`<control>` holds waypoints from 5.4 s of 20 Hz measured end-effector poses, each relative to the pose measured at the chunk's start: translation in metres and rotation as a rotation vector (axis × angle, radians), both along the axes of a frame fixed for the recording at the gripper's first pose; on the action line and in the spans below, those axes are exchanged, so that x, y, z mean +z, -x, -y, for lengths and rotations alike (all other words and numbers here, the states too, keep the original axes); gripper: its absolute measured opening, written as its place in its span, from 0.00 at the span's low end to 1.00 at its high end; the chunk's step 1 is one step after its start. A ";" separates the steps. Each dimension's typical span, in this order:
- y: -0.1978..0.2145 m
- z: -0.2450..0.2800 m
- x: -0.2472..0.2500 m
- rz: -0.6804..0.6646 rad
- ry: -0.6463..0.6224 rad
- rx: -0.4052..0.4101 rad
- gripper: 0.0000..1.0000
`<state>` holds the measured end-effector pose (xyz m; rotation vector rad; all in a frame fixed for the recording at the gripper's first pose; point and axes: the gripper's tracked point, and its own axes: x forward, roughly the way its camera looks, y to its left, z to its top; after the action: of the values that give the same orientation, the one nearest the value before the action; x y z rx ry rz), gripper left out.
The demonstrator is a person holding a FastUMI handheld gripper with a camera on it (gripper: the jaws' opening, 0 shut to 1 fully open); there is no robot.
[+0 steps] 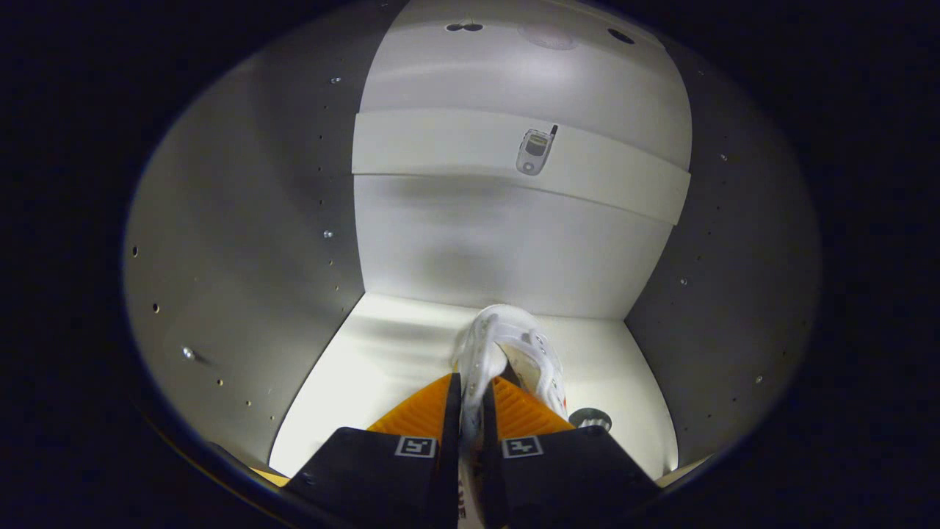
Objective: Open the shoe cabinet door, grab the shoes and put them into the shoe cabinet, then close the shoe cabinet door.
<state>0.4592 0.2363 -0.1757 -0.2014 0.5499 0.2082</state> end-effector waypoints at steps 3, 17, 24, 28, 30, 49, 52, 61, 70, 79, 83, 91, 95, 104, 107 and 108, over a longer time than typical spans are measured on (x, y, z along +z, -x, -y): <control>0.017 -0.005 0.023 0.041 -0.042 0.009 0.46; 0.231 0.004 0.157 0.301 -0.210 0.072 0.98; 0.353 0.045 0.196 0.447 -0.323 0.055 0.98; 0.413 0.078 0.189 0.419 -0.316 0.107 0.98; 0.435 0.105 0.184 0.388 -0.321 0.125 0.98; 0.463 0.367 0.184 0.341 -0.375 -0.029 0.98; 0.443 0.391 0.188 0.364 -0.352 -0.032 0.98; 0.372 0.415 0.196 0.411 -0.353 -0.044 0.98; 0.349 0.399 0.198 0.443 -0.279 -0.026 0.98; 0.369 0.301 0.193 0.407 -0.290 0.060 0.98; 0.366 0.256 0.188 0.395 -0.290 0.047 0.98; 0.342 0.157 0.178 0.371 -0.294 0.026 0.98; 0.329 0.096 0.169 0.357 -0.285 0.042 0.98; 0.337 0.047 0.159 0.354 -0.268 0.024 0.98; 0.351 0.047 0.153 0.344 -0.271 0.020 0.98; 0.355 0.049 0.152 0.346 -0.272 0.024 0.98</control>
<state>0.1042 0.1874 -0.0237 0.0221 0.1719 0.2622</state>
